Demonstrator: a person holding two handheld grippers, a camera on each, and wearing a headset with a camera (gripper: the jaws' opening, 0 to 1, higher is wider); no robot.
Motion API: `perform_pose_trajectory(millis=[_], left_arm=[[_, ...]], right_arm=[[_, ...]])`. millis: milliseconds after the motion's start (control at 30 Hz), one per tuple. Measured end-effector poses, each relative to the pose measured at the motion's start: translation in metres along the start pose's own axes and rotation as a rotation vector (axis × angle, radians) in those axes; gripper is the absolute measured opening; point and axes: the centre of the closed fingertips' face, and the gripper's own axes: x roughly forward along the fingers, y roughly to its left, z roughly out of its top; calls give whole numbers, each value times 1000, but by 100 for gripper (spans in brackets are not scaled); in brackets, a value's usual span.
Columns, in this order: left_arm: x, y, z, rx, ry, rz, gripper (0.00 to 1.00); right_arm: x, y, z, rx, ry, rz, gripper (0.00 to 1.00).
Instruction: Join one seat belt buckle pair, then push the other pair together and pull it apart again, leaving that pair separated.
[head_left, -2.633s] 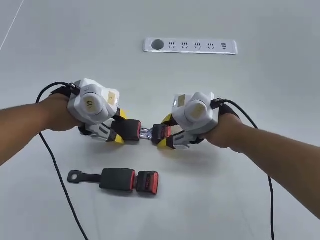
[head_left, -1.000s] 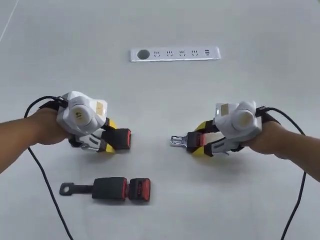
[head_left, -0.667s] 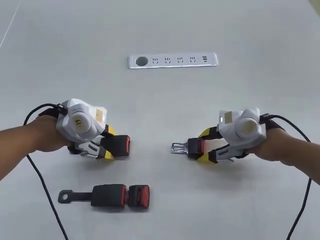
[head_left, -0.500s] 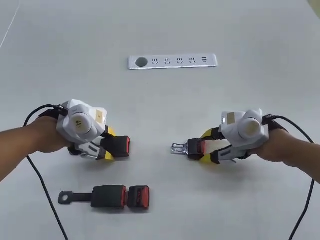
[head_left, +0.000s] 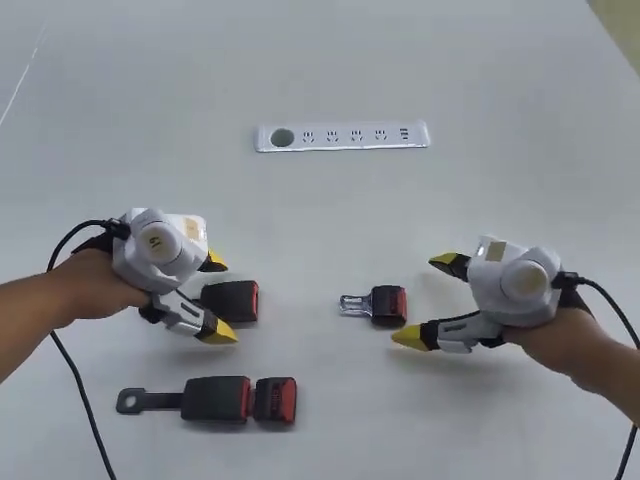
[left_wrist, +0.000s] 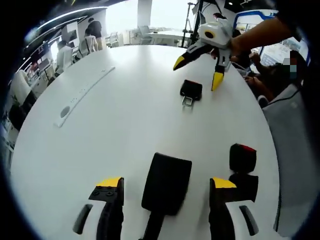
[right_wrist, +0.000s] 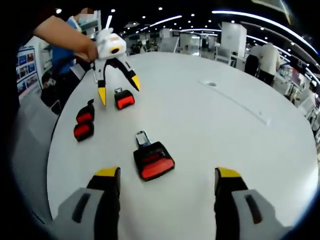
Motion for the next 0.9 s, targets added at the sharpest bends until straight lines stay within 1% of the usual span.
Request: perform_pose_trajectory(millis=[33,67,100,133,200,233,267,333,367,400,433,500,533,600,667,800,867,900], left_arm=[[-2,1,1,-16,-8,6,73],[-6,2,3,-50,-27,19,73],[-8,3,4,-71,-38,32,73],[-12,7,5,-95,-58,59,75],[-18,10,7,-133,-90,93,79],[-24,13,9,-166,-117,121,80],[-29,14,11,-212,-154,144,81],[-36,12,12,-269,-199,160,83],[-42,11,11,-307,-226,185,84],[-46,11,9,-329,-243,206,86],[-49,11,8,-349,-261,219,87],[-58,5,3,-391,-289,246,89],[-61,2,0,-399,-293,256,90],[-69,-9,-8,-402,-301,279,91],[-76,-16,-15,-438,-315,302,92],[-91,-27,-23,-483,-358,344,93],[-100,-34,-25,-506,-385,362,94],[-105,-40,-25,-514,-398,370,94]], right_arm=[[-1,0,0,6,-4,-9,78],[-3,0,2,29,-19,-31,79],[-4,0,4,36,-31,-47,80],[-6,0,6,41,-41,-65,81],[-11,-1,12,67,-72,-110,84],[-14,-2,15,85,-92,-137,85],[-16,-2,18,92,-104,-151,87],[-22,-1,22,113,-122,-188,92],[-24,0,23,151,-140,-205,93],[-27,1,24,171,-151,-214,93],[-31,3,25,171,-153,-225,94],[-38,6,26,173,-158,-258,94],[-40,6,26,176,-161,-264,96],[-48,10,29,197,-188,-290,98],[-52,15,28,203,-192,-301,99],[-63,25,30,208,-205,-326,99],[-70,29,34,216,-220,-343,100],[-73,31,35,220,-228,-349,100]])
